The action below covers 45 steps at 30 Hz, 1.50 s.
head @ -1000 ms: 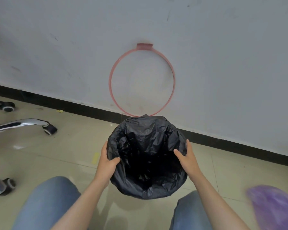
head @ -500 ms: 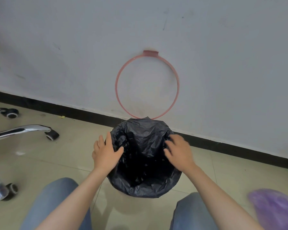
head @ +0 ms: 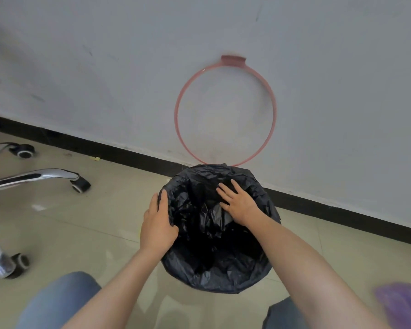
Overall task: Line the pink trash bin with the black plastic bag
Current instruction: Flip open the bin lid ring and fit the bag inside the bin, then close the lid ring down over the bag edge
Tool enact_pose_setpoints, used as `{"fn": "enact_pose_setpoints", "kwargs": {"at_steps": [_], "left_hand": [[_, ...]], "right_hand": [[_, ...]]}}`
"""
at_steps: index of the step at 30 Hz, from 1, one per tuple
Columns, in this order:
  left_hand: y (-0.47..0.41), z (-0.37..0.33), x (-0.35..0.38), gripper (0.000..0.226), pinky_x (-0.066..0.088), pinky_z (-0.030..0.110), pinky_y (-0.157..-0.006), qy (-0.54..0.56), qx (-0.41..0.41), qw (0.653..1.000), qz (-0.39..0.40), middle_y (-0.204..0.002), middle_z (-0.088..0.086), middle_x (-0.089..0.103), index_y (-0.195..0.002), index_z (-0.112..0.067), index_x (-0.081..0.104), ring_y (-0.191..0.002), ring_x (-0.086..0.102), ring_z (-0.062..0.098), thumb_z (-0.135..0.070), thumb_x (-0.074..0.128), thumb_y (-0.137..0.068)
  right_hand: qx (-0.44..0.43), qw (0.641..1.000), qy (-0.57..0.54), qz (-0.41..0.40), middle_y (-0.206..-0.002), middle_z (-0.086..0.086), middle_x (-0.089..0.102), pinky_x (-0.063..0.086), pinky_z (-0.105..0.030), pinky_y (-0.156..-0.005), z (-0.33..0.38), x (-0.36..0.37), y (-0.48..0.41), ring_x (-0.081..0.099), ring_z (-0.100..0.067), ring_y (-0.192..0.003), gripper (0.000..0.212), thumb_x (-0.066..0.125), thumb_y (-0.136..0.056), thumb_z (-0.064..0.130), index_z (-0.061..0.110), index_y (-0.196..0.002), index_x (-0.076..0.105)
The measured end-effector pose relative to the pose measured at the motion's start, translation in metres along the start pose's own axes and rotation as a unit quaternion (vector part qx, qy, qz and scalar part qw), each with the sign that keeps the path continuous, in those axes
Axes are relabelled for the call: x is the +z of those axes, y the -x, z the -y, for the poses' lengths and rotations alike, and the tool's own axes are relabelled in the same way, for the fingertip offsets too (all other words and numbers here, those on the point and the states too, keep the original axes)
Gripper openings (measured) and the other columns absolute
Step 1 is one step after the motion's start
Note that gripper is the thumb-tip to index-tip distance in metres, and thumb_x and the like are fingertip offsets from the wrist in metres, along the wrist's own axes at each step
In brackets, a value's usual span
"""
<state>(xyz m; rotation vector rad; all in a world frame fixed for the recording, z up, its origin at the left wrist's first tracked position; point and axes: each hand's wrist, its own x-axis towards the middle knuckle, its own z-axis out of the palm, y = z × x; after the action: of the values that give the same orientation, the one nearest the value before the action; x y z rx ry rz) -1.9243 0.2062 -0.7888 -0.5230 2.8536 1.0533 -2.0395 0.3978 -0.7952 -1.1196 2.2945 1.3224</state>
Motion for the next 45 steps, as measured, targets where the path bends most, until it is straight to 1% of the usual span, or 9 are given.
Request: {"fn": "enact_pose_setpoints", "kwargs": {"at_steps": [7,13,17,24,29,34,37,41,45], "left_hand": [[0.002,0.000,0.000,0.087,0.037,0.044,-0.105,-0.009,-0.003,1.000,0.000,-0.155,0.011,0.011,-0.145,-0.019,0.003,-0.131,0.029,0.037,-0.007,0.059,-0.080],[0.005,-0.006,-0.003,0.084,0.034,0.044,-0.107,-0.021,-0.008,1.000,0.005,-0.156,0.010,0.009,-0.145,-0.018,0.003,-0.133,0.026,0.036,-0.012,0.059,-0.083],[0.008,-0.008,-0.004,0.075,0.027,0.044,-0.111,-0.069,-0.002,0.998,-0.004,-0.156,0.011,0.007,-0.145,-0.016,0.002,-0.139,0.015,0.035,-0.026,0.051,-0.089],[0.017,0.004,-0.010,0.078,0.013,0.045,-0.116,-0.070,0.152,0.986,-0.025,-0.153,0.009,0.024,-0.137,-0.015,0.037,-0.143,0.012,0.027,-0.057,0.011,-0.077],[0.015,0.014,-0.010,0.086,0.003,0.036,-0.117,-0.068,0.154,0.986,0.016,-0.156,0.001,0.010,-0.142,-0.018,0.025,-0.142,-0.006,0.013,-0.059,0.002,-0.070],[0.014,0.012,-0.009,0.088,0.001,0.036,-0.117,-0.079,0.147,0.986,0.027,-0.157,0.000,0.003,-0.144,-0.017,0.016,-0.134,-0.015,0.005,-0.055,0.001,-0.066],[0.015,0.011,-0.011,0.088,0.000,0.035,-0.117,-0.079,0.143,0.986,0.028,-0.157,-0.001,0.000,-0.145,-0.017,0.010,-0.132,-0.017,0.003,-0.054,0.001,-0.065],[0.013,0.011,-0.011,0.088,-0.001,0.033,-0.116,-0.079,0.146,0.986,0.021,-0.157,-0.001,0.000,-0.145,-0.016,0.006,-0.131,-0.018,0.003,-0.052,0.002,-0.065],[0.013,0.009,-0.011,0.080,-0.003,0.033,-0.116,-0.085,0.144,0.985,0.029,-0.157,0.000,0.000,-0.145,-0.015,0.005,-0.130,-0.018,0.002,-0.049,0.009,-0.073]], "right_hand": [[-0.059,0.986,-0.124,-0.090,-0.156,-0.016,0.003,-0.006,-0.047,-0.116,0.007,-0.020,0.043,-0.006,-0.031,-0.143,0.054,0.035,-0.095,0.036,0.016,-0.143,0.019],[-0.025,0.993,-0.078,0.085,-0.157,-0.012,0.001,-0.010,-0.046,-0.116,-0.002,0.003,0.062,-0.009,-0.029,-0.143,0.058,0.034,-0.093,0.049,0.020,-0.143,0.023],[-0.022,0.987,-0.152,0.048,-0.156,-0.014,0.009,-0.008,-0.045,-0.116,-0.003,-0.003,0.067,-0.003,-0.029,-0.144,0.059,0.032,-0.093,0.050,0.017,-0.142,0.028],[-0.156,0.905,-0.392,0.052,-0.153,-0.006,0.027,-0.001,-0.042,-0.117,0.022,-0.046,0.123,0.010,-0.020,-0.143,0.060,0.027,-0.091,0.058,0.023,-0.140,0.029],[-0.161,0.887,-0.399,0.165,-0.134,-0.008,0.053,0.021,-0.047,-0.113,0.032,-0.029,0.125,0.041,-0.028,-0.126,0.058,0.019,-0.092,0.059,0.024,-0.130,0.045],[-0.163,0.859,-0.475,0.102,-0.149,-0.006,0.034,0.026,-0.039,-0.111,0.032,-0.031,0.126,0.030,-0.025,-0.136,0.057,0.029,-0.093,0.055,0.022,-0.140,0.029],[-0.199,0.840,-0.482,0.153,-0.140,-0.008,0.047,0.034,-0.039,-0.106,0.030,-0.042,0.125,0.043,-0.026,-0.126,0.056,0.030,-0.091,0.057,0.020,-0.132,0.041],[0.009,0.759,-0.632,-0.157,-0.109,-0.013,0.064,0.038,-0.037,-0.096,-0.026,-0.066,0.091,0.055,-0.027,-0.104,0.034,0.041,-0.094,0.038,0.012,-0.100,0.063],[0.344,0.550,-0.676,-0.349,-0.137,-0.017,0.044,0.026,-0.033,-0.107,-0.112,-0.076,0.037,0.037,-0.029,-0.129,0.038,0.047,-0.092,0.019,0.005,-0.128,0.045]]}}
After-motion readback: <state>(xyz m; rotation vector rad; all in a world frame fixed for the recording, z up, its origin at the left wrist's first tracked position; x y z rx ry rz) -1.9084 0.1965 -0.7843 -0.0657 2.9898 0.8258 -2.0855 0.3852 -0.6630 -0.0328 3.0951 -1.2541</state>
